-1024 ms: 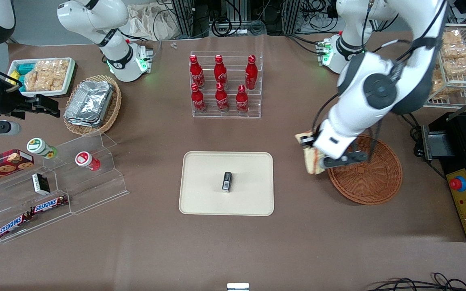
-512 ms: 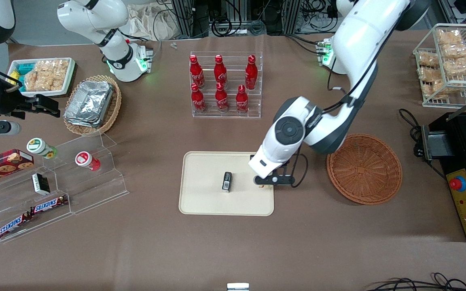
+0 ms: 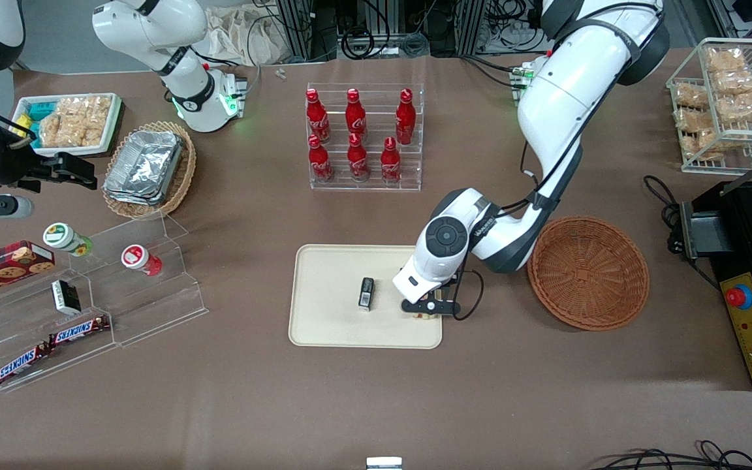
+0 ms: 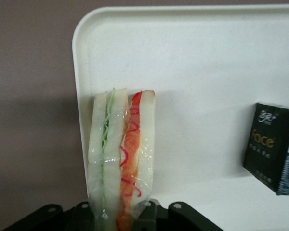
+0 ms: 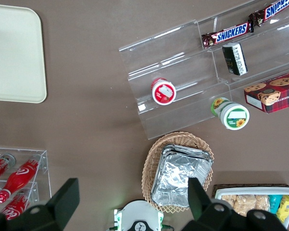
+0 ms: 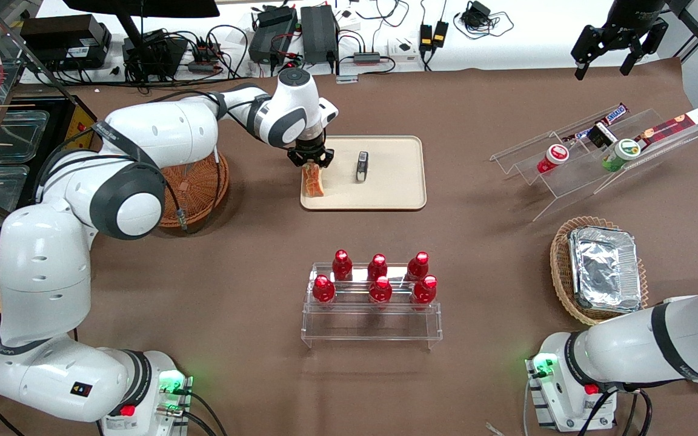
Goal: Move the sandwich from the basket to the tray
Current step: 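Lower the sandwich onto the tray beside the black box, open gripper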
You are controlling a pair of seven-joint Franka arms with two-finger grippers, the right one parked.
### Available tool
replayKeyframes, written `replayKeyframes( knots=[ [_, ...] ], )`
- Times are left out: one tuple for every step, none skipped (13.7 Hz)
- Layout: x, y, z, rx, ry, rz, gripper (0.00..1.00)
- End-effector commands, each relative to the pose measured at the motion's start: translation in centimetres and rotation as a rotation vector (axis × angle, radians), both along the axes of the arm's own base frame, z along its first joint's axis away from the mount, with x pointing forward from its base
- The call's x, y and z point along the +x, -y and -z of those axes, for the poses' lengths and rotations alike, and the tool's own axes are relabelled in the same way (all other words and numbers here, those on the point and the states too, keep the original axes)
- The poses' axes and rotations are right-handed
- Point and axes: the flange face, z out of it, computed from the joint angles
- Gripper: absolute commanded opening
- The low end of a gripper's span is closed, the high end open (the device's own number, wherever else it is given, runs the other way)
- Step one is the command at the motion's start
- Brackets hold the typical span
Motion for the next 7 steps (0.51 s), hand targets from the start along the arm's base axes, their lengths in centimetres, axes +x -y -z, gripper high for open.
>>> replayKeyframes(
  knots=[
    [0.4,0.6,0.3,0.005,0.023,-0.001,1.0],
    [0.4,0.9,-0.1,0.001,0.029,-0.001,1.0],
    [0.7,0.8,-1.1,-0.006,0.041,-0.023,1.0],
    [1.2,0.6,-3.1,-0.015,0.065,-0.075,1.0],
    [1.7,0.4,-7.1,-0.039,0.113,-0.129,1.0],
    [2.1,-0.1,-10.1,-0.052,0.14,-0.173,1.0],
    [3.1,-2.1,-13.9,-0.062,0.171,-0.211,1.0]
  ],
)
